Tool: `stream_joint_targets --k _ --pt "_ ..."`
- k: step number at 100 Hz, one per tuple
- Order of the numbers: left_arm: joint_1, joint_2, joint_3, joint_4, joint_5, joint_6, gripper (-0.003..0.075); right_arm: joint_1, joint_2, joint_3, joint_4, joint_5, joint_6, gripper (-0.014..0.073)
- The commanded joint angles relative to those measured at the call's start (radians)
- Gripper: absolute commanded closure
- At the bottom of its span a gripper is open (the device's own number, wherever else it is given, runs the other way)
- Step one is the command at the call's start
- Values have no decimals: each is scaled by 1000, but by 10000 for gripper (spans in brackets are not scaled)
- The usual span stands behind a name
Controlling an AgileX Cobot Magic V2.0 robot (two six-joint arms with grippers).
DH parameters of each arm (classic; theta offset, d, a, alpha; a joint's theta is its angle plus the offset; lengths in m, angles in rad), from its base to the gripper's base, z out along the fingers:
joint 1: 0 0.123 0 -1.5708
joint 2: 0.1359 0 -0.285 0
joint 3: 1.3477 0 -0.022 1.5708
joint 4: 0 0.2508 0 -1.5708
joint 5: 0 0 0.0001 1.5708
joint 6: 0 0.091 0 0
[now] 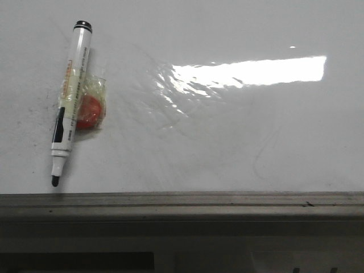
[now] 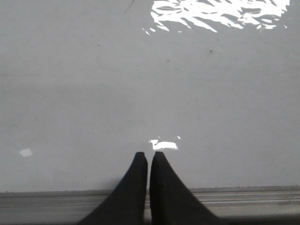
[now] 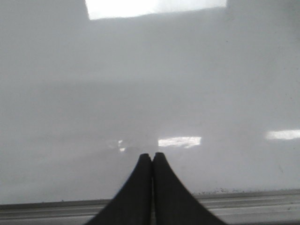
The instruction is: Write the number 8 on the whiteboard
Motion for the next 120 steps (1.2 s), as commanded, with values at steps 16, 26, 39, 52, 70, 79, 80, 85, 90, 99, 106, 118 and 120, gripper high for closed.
stream_joint_targets --k 16,26,39,52,70,79,80,85,90,99,106,118,120 --pt "3 -30 31 -12 -44 -2 741 0 -24 13 -2 -25 -12 658" --pt "3 -30 31 -12 -44 -2 741 0 -24 13 -2 -25 -12 657" --pt "3 -30 31 -12 -44 -2 741 0 -24 13 -2 -25 -12 657" --pt "3 -30 31 -12 -44 -2 741 0 -24 13 -2 -25 -12 657" --pt "3 -30 31 -12 -44 -2 741 0 -24 13 -2 -25 -12 657" --pt "3 -30 31 -12 -44 -2 741 0 -24 13 -2 -25 -12 658" --pt "3 -30 31 -12 -44 -2 741 0 -24 13 -2 -25 -12 658" --pt "3 -30 31 -12 -44 -2 741 0 -24 13 -2 -25 -12 657" --pt "3 -30 31 -12 -44 -2 741 0 -24 13 -2 -25 -12 657" --pt "3 -30 31 -12 -44 -2 741 0 -24 13 -2 -25 -12 657" --pt "3 -30 31 13 -54 -2 741 0 -24 13 -7 -31 -12 658" --pt "3 -30 31 24 -80 -2 741 0 -24 13 -14 -55 -12 657" --pt "3 -30 31 24 -82 -2 741 0 -24 13 -14 -58 -12 657"
